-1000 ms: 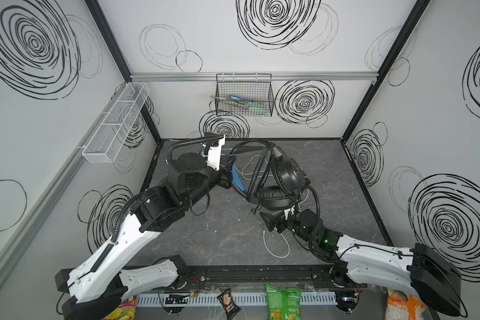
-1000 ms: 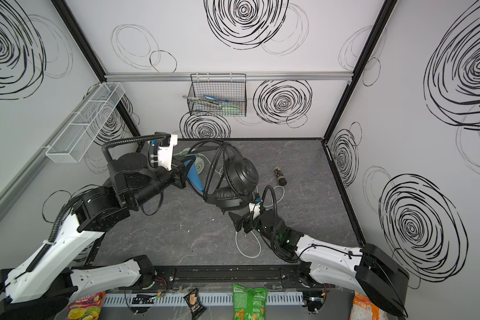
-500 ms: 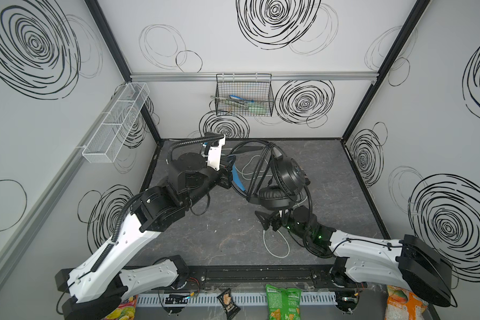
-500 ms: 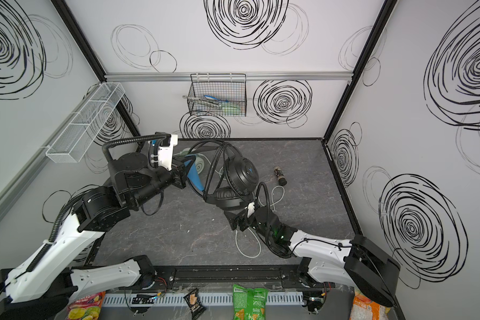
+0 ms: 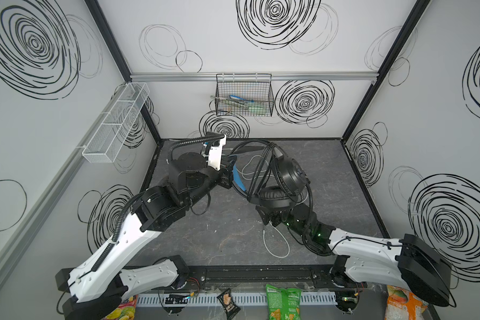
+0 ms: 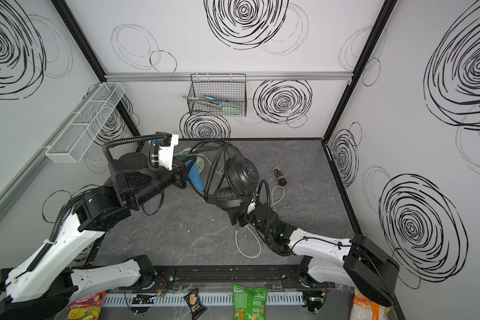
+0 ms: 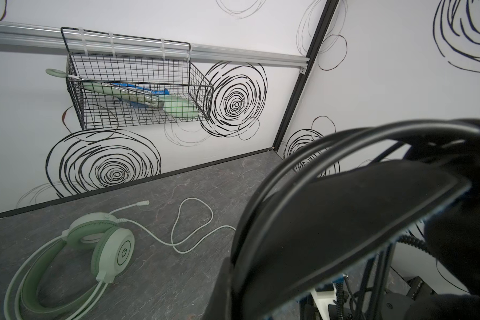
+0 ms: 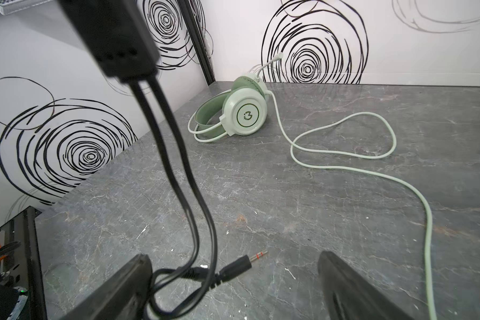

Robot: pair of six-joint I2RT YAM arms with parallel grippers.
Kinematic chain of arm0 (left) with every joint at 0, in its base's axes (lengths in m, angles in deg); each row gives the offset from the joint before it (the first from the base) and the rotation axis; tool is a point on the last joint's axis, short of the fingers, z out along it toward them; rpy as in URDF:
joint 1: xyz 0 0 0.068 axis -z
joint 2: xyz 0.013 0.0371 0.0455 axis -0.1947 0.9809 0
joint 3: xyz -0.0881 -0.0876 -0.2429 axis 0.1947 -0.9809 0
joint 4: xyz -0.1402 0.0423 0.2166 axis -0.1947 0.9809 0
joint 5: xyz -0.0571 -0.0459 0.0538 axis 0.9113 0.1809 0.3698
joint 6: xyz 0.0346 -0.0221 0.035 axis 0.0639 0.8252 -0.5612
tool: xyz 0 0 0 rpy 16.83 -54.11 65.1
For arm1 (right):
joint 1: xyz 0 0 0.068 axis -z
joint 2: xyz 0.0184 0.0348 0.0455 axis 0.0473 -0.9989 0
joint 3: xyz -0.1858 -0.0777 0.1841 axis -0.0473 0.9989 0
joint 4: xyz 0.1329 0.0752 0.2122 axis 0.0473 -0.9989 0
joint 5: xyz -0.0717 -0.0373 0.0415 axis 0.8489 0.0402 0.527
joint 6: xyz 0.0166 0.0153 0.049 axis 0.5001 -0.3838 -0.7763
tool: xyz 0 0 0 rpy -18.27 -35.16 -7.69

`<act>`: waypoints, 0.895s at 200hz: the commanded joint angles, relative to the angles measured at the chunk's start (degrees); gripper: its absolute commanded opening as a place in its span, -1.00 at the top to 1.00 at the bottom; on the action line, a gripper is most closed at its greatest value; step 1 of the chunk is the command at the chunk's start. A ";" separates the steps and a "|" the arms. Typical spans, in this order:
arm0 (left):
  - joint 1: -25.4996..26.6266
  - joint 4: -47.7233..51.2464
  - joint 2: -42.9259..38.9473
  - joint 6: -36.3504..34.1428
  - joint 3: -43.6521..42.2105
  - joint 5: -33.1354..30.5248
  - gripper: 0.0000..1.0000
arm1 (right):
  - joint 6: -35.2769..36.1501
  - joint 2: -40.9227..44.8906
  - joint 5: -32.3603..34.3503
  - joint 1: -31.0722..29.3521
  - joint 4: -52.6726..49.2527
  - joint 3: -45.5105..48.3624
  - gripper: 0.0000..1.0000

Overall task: Wrap the headphones
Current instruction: 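Swing the right gripper with the cable end toward the headset for another loop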

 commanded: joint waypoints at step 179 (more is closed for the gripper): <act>-3.69 -12.44 -0.65 3.60 -2.58 0.76 1.00 | -1.53 -2.65 4.50 -3.88 -0.35 -1.00 0.83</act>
